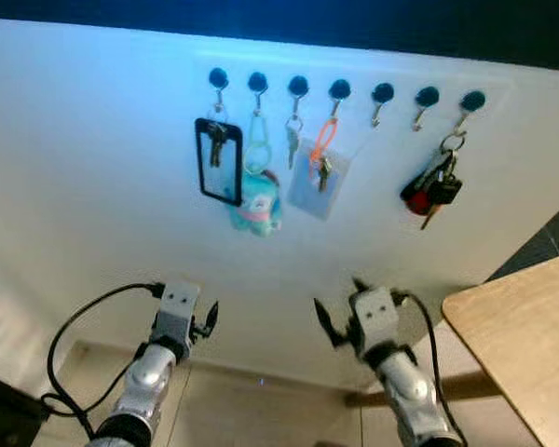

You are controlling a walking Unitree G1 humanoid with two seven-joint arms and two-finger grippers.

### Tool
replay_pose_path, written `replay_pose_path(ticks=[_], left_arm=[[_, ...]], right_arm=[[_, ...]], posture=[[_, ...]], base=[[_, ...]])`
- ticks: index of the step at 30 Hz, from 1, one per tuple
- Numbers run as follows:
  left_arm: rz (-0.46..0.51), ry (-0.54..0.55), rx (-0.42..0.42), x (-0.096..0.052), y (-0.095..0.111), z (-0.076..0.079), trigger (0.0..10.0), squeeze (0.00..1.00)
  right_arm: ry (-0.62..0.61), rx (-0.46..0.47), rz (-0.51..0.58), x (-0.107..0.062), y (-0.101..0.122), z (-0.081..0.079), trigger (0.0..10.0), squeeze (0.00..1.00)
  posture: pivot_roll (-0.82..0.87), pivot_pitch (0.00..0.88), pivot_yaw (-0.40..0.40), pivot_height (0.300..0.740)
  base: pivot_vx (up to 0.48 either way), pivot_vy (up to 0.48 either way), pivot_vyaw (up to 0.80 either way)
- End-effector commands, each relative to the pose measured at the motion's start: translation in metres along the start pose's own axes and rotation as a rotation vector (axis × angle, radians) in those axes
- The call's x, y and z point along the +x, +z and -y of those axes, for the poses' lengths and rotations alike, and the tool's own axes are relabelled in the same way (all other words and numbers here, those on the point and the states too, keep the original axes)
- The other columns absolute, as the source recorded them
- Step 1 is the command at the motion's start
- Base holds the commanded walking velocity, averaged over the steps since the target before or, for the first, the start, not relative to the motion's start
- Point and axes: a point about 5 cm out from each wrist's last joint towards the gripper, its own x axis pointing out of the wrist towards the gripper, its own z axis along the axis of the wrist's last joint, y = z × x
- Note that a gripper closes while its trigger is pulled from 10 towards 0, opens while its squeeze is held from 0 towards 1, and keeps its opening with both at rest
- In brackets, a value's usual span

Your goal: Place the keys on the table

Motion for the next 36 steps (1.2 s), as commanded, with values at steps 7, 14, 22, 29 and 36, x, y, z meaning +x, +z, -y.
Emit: replay_pose_path(ticks=[7, 14, 22, 29, 36], left_arm=[[0.287, -0.269, 0.046, -0.011, 0.060, 0.023, 10.0, 0.00], [0.397, -0.454, 0.019, -0.021, 0.097, 0.050, 10.0, 0.00], [0.511, -0.465, 0.020, -0.019, 0.134, 0.058, 10.0, 0.00], [0.582, -0.464, 0.009, -0.019, 0.164, 0.060, 10.0, 0.00], [0.581, -0.461, 0.006, -0.020, 0.167, 0.061, 10.0, 0.00]], right_arm=[[-0.208, -0.108, 0.354, 0.014, 0.073, 0.025, 10.0, 0.00], [-0.270, -0.124, 0.445, 0.012, 0.100, 0.031, 10.0, 0.00], [-0.322, -0.137, 0.496, 0.009, 0.122, 0.035, 10.0, 0.00], [-0.430, -0.158, 0.541, 0.005, 0.146, 0.051, 10.0, 0.00], [-0.579, -0.200, 0.478, -0.008, 0.142, 0.071, 10.0, 0.00]], posture=[[0.06, 0.048, -0.029, 0.740], [0.06, 0.051, -0.027, 0.740], [0.06, 0.058, -0.022, 0.740], [0.05, 0.059, -0.018, 0.740], [0.05, 0.062, -0.015, 0.740]], base=[[0.000, 0.000, 0.00], [0.000, 0.000, 0.00], [0.000, 0.000, 0.00], [0.000, 0.000, 0.00], [0.000, 0.000, 0.00]])
